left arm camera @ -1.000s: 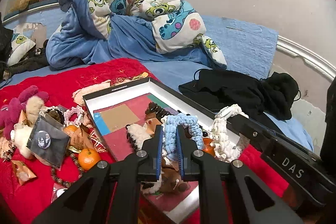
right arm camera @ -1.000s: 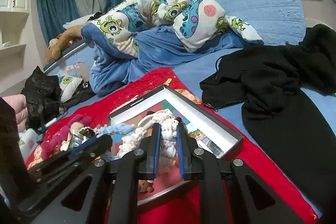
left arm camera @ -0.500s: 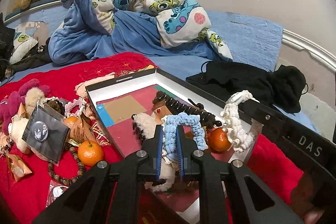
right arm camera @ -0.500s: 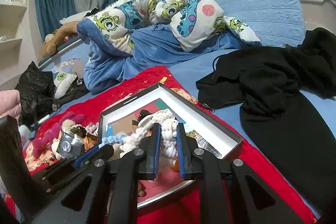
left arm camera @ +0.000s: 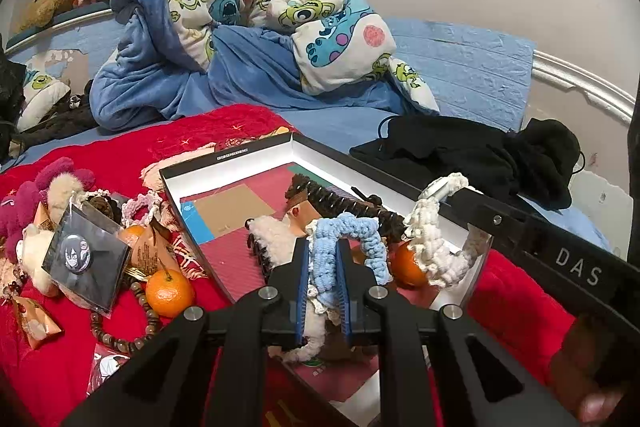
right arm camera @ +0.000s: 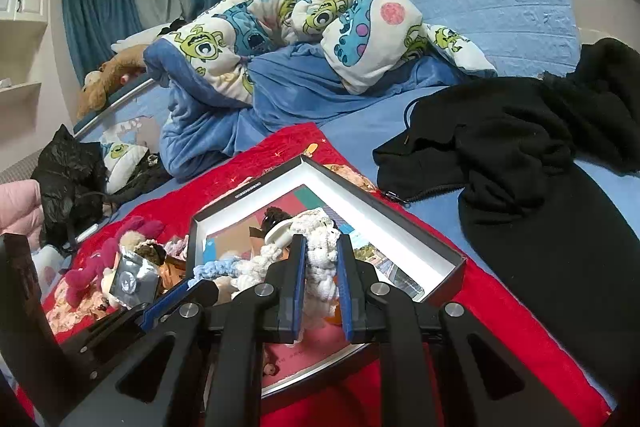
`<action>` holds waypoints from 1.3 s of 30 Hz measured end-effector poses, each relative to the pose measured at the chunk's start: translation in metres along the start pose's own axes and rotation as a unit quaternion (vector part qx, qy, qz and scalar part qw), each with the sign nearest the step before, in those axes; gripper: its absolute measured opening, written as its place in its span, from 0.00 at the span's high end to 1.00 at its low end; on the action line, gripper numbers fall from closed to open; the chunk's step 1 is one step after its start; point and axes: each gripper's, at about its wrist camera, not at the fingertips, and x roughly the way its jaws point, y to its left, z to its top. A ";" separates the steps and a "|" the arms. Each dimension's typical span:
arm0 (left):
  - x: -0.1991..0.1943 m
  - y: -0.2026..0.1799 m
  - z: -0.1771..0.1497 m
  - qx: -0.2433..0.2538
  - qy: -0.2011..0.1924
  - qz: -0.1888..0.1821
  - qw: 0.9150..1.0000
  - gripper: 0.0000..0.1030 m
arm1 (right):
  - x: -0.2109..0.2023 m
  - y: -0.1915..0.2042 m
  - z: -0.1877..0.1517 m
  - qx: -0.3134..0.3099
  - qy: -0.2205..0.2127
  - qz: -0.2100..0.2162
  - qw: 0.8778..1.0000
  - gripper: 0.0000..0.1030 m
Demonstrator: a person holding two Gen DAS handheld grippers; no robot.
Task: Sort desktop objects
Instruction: 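Carry both scrunchies over the red-lined box with both tools, then open the right tool to drop the white scrunchie while the left tool releases the blue one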
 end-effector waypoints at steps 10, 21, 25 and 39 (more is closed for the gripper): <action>0.005 0.001 -0.002 0.001 0.017 0.006 1.000 0.87 | 0.023 -0.009 -0.009 0.017 0.066 -0.005 0.998 0.85; 0.012 -0.001 -0.006 0.003 0.022 0.012 1.000 0.83 | 0.034 -0.013 -0.018 0.016 0.096 -0.020 0.995 0.83; 0.012 -0.002 -0.008 0.005 0.017 0.034 0.999 0.68 | 0.033 -0.013 -0.017 0.016 0.096 -0.017 0.995 0.78; 0.001 -0.003 -0.009 0.007 -0.008 0.050 0.999 0.00 | 0.019 0.000 -0.011 0.012 0.064 0.017 0.998 0.00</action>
